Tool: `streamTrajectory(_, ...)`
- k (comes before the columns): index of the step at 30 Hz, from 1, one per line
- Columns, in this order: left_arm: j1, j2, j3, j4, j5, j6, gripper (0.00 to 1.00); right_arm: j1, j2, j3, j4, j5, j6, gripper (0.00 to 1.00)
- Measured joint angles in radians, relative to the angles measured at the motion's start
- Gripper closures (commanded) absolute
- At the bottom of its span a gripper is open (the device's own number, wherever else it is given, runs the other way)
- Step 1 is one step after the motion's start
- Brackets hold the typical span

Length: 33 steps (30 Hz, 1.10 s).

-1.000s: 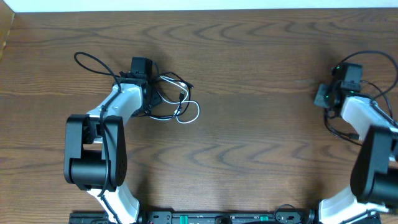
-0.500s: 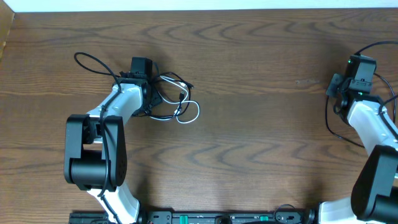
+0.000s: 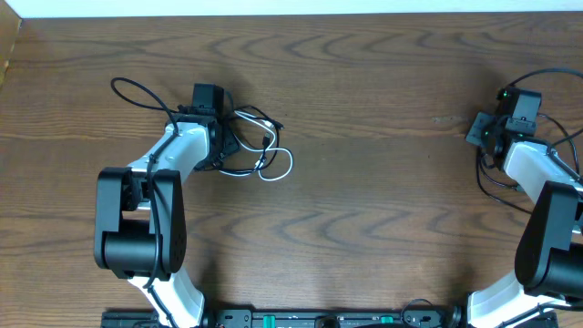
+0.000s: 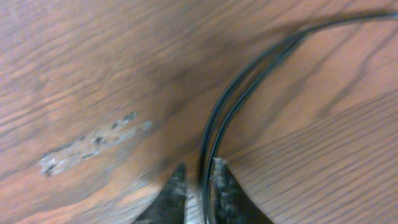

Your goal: Untangle cables

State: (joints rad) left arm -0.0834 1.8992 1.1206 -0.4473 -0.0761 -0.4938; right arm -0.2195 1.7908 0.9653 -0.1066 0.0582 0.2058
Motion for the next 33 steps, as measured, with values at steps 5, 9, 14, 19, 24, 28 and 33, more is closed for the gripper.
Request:
streamTrajectory(5,-0.005,0.000,0.000,0.000,0.000,0.000,0.32,0.000,0.000,0.000,-0.048,0.011,0.017,0.63)
streamTrajectory(9,-0.005,0.000,0.000,0.000,0.002,0.000,0.32,0.000,0.000,0.000,-0.057,0.045,0.025,0.62)
streamTrajectory(14,-0.005,0.000,0.000,0.000,0.002,0.000,0.32,0.000,0.006,0.000,-0.050,0.055,0.043,0.62)
streamTrajectory(19,-0.005,0.000,0.000,0.000,0.002,0.000,0.32,0.000,0.061,0.000,-0.030,0.041,0.050,0.64)
streamTrajectory(24,-0.005,0.000,0.000,0.000,0.003,0.000,0.32,-0.001,0.074,0.001,-0.015,0.016,0.050,0.74)
streamTrajectory(28,-0.005,0.000,0.000,0.000,0.003,0.000,0.32,-0.007,0.074,0.001,-0.015,-0.005,0.055,0.78)
streamTrajectory(33,-0.005,0.000,0.000,0.000,0.003,0.000,0.32,-0.045,0.074,0.001,-0.014,-0.064,0.052,0.99)
